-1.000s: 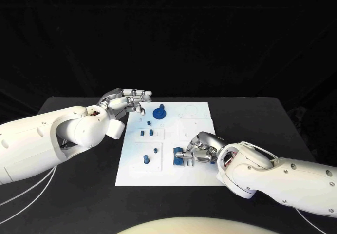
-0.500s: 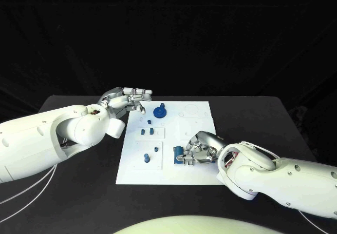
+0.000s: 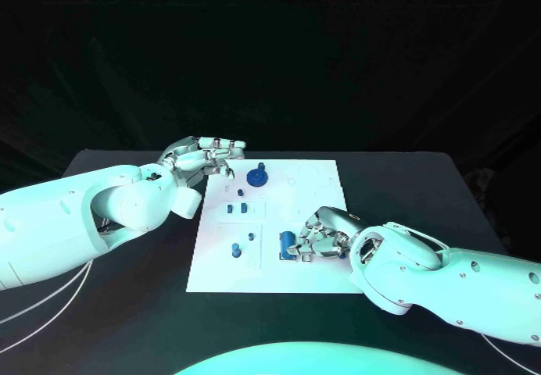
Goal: Assemble the parts on the task board
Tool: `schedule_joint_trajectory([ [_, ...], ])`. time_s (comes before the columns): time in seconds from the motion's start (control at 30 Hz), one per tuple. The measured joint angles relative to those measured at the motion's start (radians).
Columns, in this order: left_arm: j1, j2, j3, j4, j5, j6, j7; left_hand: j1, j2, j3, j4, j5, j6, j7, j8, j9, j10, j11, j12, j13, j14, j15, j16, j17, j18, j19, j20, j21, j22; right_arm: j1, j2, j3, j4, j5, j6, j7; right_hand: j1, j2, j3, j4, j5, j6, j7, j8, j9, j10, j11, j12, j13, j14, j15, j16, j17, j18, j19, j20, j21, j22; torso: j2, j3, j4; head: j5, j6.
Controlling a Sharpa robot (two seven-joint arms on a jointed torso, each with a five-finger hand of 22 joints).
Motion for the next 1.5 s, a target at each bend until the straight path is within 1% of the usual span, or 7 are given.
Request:
schedule_joint_trajectory([
  [0.2,0.000,0.001,0.000,0.000,0.000,0.000,0.000,0.000,0.000,0.000,0.000,0.000,0.000,0.000,0.000,0.000,0.000,0.000,0.000,0.000,0.000,0.000,0.000,0.000,0.000,0.000,0.000,0.000,0.000,0.000,0.001,-0.001,-0.001,-0.016,0.006,-0.004,0.003,0.003,0.003,-0.006,0.003,0.000,0.000,0.003,0.002,0.001,0.001,0.004,0.000,0.000,0.000,0.000,0.000,0.000,0.000,0.000,0.000,0.000,0.000,0.0007,-0.0007,0.000,0.001],
  [0.43,0.000,0.001,0.000,0.000,0.000,0.000,0.000,0.000,0.000,0.000,0.000,0.000,0.000,0.000,0.004,0.000,0.000,0.000,0.000,0.000,-0.003,0.003,0.000,0.000,0.000,0.000,0.000,0.000,-0.001,0.000,-0.001,-0.001,0.000,-0.025,0.018,-0.005,0.026,-0.007,0.001,-0.016,0.014,0.000,0.000,0.003,0.005,0.001,0.001,0.012,0.001,0.000,0.000,0.000,0.000,0.000,0.000,-0.007,0.000,0.000,0.000,0.0007,0.0000,0.001,0.000],
  [0.6,0.000,0.000,0.000,0.000,0.000,0.000,-0.001,0.000,0.000,0.000,0.000,0.000,0.000,0.000,0.004,0.000,0.000,0.000,0.000,0.000,-0.003,0.003,0.000,0.000,0.000,0.000,0.000,0.000,-0.001,0.001,-0.001,0.000,0.001,-0.026,0.029,-0.004,0.028,-0.006,-0.030,0.000,-0.076,0.000,0.000,0.007,0.009,0.001,0.001,0.002,0.037,0.000,0.000,0.000,0.000,0.000,0.000,-0.007,0.000,0.000,0.000,0.0006,0.0000,0.003,-0.001],
  [0.7,0.000,0.000,0.000,0.000,-0.001,0.000,-0.001,0.000,0.000,0.000,0.000,0.000,0.000,0.000,0.004,0.000,0.000,0.000,0.000,0.000,-0.003,0.003,0.000,0.000,0.000,0.000,0.000,0.000,-0.001,0.001,-0.001,0.000,0.001,-0.026,0.036,-0.003,0.016,-0.018,-0.042,0.006,-0.112,0.000,0.000,0.012,0.010,0.001,0.001,-0.006,0.037,0.000,0.000,0.000,0.000,0.000,0.000,-0.007,0.000,0.000,0.000,0.0006,0.0000,0.004,-0.001],
  [0.83,0.000,0.000,0.000,0.000,-0.001,0.000,-0.001,0.000,0.000,0.000,0.000,0.000,0.000,0.000,0.004,-0.001,-0.004,0.004,0.000,-0.001,-0.003,0.003,0.000,-0.001,0.000,0.000,0.000,0.000,-0.001,0.001,0.000,0.000,-0.002,-0.025,0.043,-0.002,0.007,-0.027,-0.043,0.007,-0.113,0.000,0.000,0.012,0.011,0.005,-0.003,-0.005,0.036,0.000,0.000,0.000,0.000,0.000,0.000,-0.007,0.000,0.000,0.000,0.0004,-0.0007,0.004,-0.002],
  [1.13,0.000,0.000,0.000,0.000,-0.001,0.000,-0.001,0.000,0.000,0.000,0.000,0.000,0.000,0.000,0.004,-0.001,-0.004,0.004,0.000,-0.001,-0.003,0.003,0.000,-0.001,0.000,0.000,0.000,0.000,-0.001,0.002,0.007,0.000,-0.022,-0.025,0.048,-0.003,0.003,-0.022,-0.043,0.007,-0.113,0.000,0.000,0.015,0.014,0.010,-0.008,0.003,0.035,0.000,0.000,0.000,0.000,0.000,0.000,-0.007,0.000,0.000,0.000,0.0007,-0.0008,0.004,-0.002],
  [1.5,0.000,0.001,0.000,-0.003,-0.001,0.000,-0.001,0.000,0.000,0.000,0.000,0.000,0.000,0.000,0.004,-0.001,-0.004,0.004,0.000,-0.001,-0.003,0.003,0.000,-0.001,0.000,0.000,0.000,0.000,-0.001,0.002,0.022,0.000,-0.043,-0.039,0.041,-0.014,0.030,0.007,-0.036,0.000,-0.101,0.000,0.000,0.019,0.018,0.010,-0.008,0.018,0.076,0.000,0.000,0.004,0.000,0.000,0.000,-0.007,0.000,0.000,0.000,0.0014,0.0007,0.003,-0.001],
])
